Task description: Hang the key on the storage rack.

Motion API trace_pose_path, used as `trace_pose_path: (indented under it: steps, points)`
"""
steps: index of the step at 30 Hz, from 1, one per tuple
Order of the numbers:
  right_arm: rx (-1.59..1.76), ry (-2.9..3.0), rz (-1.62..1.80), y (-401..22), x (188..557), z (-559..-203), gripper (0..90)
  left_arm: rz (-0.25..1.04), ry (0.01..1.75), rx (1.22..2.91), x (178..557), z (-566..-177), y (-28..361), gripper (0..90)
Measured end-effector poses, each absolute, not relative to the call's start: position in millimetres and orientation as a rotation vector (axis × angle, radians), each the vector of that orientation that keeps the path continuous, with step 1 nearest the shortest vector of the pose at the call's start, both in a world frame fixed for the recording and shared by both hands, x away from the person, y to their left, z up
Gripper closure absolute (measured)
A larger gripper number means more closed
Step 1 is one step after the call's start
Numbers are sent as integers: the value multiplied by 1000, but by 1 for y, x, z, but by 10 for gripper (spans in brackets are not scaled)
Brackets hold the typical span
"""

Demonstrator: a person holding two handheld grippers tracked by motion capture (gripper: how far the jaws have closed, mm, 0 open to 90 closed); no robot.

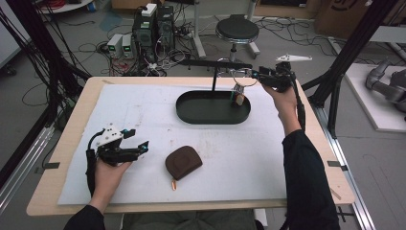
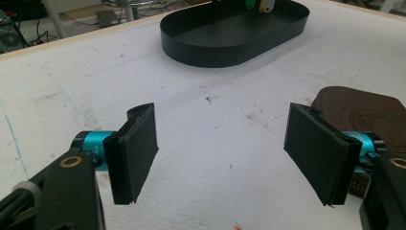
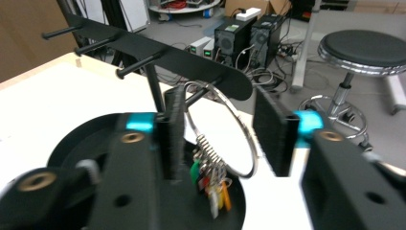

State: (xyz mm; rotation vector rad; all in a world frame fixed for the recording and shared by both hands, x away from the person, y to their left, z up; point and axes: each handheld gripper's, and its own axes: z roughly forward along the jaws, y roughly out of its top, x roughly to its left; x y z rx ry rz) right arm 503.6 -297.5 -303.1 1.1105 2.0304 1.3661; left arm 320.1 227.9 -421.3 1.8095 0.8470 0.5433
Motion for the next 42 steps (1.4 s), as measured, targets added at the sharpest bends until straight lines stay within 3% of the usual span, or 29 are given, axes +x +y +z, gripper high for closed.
trace_pose_path:
  steps: [4,14,31,42]
  points:
    - [1070,2068,1365,-299,490,-294,480,559,846,1795,323,-419,227,261]
    - [988,2064,1395,-307,450,-280,461,547,866,1771,330,-409,224,261]
    - [983,2003,1454,-340,368,-316,398,541,854,1806,334,-406,219,244]
    - [1095,1974,1479,-354,339,-365,269,555,805,1835,330,-409,214,244]
